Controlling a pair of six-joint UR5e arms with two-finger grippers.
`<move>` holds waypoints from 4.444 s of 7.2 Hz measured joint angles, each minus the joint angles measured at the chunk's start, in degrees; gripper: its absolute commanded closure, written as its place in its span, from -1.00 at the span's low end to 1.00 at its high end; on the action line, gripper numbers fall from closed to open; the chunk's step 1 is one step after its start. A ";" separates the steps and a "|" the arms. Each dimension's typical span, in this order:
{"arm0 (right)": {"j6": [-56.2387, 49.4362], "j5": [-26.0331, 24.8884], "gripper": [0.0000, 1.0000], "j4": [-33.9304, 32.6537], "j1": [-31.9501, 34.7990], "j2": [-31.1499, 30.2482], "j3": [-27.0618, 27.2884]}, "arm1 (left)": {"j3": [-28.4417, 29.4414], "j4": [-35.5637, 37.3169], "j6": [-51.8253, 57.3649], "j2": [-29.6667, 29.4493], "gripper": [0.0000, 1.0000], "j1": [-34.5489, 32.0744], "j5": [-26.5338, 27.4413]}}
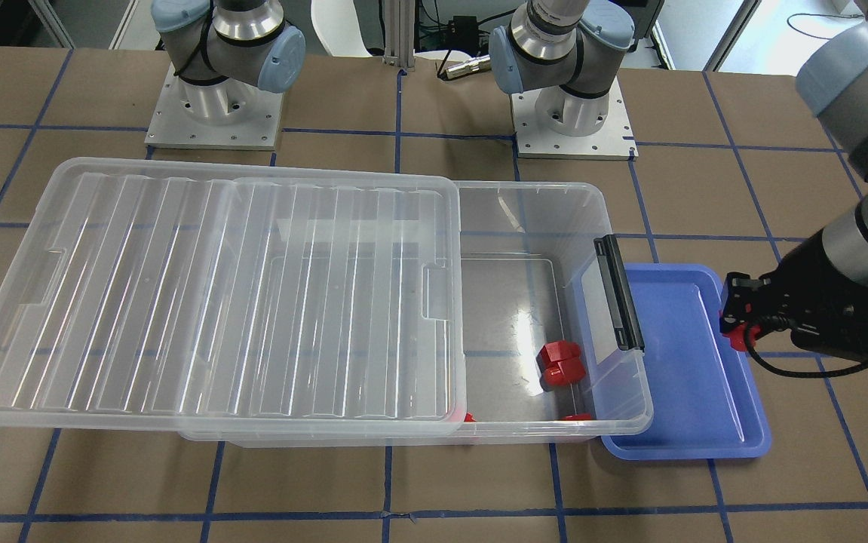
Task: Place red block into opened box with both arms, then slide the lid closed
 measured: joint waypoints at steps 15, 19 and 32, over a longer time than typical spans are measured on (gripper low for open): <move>17.27 0.57 -1.00 0.53 20.62 0.27 -0.07 | -18.72 16.65 -26.68 -4.83 1.00 -18.57 -0.63; 16.98 0.57 -1.00 0.47 20.62 0.16 0.00 | -19.84 17.96 -26.60 -6.61 1.00 -18.80 -1.27; 13.81 -0.13 -1.00 0.67 19.10 0.40 -0.53 | -21.47 22.16 -26.21 -6.06 -1.00 -18.90 -1.60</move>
